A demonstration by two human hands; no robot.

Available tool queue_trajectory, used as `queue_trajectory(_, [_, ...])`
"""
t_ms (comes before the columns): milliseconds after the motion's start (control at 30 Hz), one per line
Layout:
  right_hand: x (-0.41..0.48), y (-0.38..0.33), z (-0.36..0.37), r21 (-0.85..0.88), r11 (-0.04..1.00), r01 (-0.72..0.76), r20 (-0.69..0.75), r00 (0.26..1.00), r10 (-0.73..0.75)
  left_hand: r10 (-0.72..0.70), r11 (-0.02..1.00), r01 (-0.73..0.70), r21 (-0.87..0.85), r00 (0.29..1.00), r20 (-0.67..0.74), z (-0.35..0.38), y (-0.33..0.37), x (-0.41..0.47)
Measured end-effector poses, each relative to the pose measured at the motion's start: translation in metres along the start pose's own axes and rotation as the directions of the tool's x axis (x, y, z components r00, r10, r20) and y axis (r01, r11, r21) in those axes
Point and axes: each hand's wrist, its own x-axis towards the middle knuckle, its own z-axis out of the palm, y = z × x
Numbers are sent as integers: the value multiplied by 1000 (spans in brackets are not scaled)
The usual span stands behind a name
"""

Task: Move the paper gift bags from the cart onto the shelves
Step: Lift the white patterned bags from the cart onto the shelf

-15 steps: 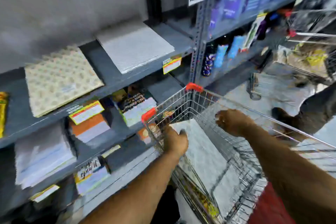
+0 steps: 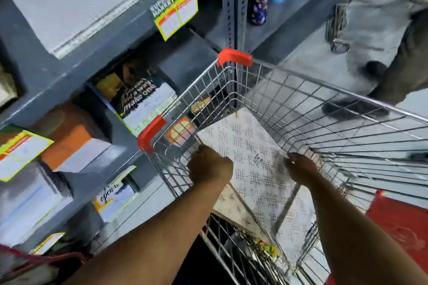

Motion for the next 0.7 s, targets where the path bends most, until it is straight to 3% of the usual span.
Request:
queue_trajectory(133, [9, 2, 7, 48, 998, -35, 5, 999, 35, 44, 997, -41, 64, 998, -42, 2, 6, 7])
queue_trajectory(300, [17, 1, 15, 155, 983, -96, -7, 995, 99, 250, 959, -255, -120, 967, -53, 5, 7, 1])
queue_trajectory(533, [9, 1, 14, 266, 960, -91, -57, 992, 110, 112, 943, -131, -305, 991, -78, -7, 10, -7])
queue_trajectory(700, [-19, -1, -9, 265, 964, -7, -129, 991, 43, 78, 843, -76, -533, 997, -19, -24, 11, -34])
